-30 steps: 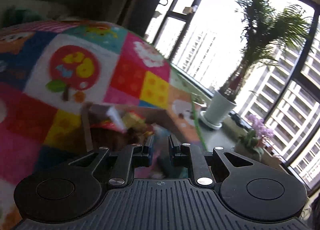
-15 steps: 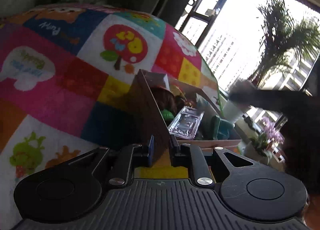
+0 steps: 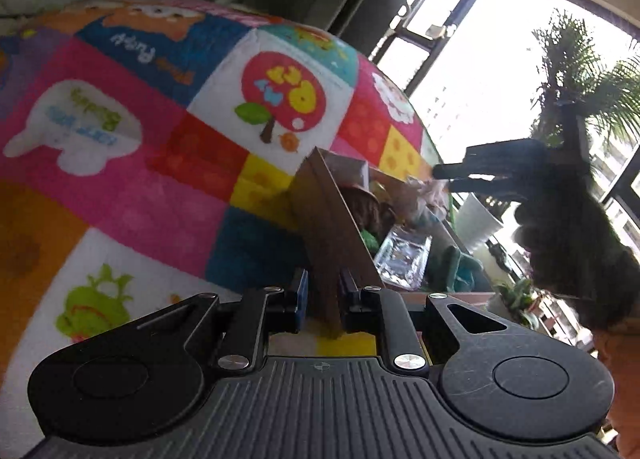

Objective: Organize objects

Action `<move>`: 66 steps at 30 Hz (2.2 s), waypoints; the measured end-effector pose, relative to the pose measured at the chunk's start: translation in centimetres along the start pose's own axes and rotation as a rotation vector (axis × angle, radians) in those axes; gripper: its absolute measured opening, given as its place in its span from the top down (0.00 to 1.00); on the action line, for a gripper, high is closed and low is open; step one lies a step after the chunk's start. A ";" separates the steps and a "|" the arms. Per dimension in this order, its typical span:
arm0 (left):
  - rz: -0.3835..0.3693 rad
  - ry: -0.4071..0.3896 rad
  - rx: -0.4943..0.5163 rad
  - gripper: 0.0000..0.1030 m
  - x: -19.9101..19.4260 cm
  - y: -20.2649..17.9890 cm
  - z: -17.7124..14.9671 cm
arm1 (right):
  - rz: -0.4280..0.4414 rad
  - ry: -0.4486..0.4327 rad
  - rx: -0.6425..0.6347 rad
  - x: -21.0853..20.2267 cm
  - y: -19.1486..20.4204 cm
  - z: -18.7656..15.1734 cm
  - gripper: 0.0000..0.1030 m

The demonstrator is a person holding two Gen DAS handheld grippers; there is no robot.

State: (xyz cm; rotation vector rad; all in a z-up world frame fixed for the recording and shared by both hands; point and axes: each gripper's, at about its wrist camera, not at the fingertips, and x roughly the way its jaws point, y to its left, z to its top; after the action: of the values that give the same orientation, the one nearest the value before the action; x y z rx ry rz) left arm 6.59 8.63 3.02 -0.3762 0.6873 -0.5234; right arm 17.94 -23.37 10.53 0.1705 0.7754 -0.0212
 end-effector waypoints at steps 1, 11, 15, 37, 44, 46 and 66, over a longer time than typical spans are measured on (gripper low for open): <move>-0.007 0.008 0.005 0.83 0.2 -0.1 -0.2 | -0.010 0.012 0.003 0.9 0.1 0.1 0.73; 0.050 0.061 -0.013 0.83 0.8 1.4 -0.5 | 0.072 0.137 0.152 7.0 -0.8 -1.4 0.76; 0.033 0.072 -0.008 0.83 1.0 0.9 -0.6 | 0.083 0.137 0.200 5.9 -2.1 -1.2 0.73; 0.054 0.051 0.009 0.83 -0.2 -0.6 0.0 | -0.045 0.084 0.116 6.7 -1.3 -1.0 0.77; 0.020 0.039 0.118 0.83 1.7 -5.5 2.2 | 0.039 -0.142 0.031 -4.0 -3.6 -4.7 0.50; 0.035 0.071 0.139 0.83 3.5 -6.7 2.7 | 0.010 -0.176 -0.050 -6.5 -4.3 -7.2 0.50; 0.451 0.176 0.097 0.08 7.9 -3.1 1.9 | 0.114 -0.062 -0.253 -4.9 -2.5 -16.9 0.50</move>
State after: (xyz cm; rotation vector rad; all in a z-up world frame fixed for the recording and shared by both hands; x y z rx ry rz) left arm 12.03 1.94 2.00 -0.0762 0.8837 -0.1597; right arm 2.49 -23.34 1.71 -0.0264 0.6992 0.1785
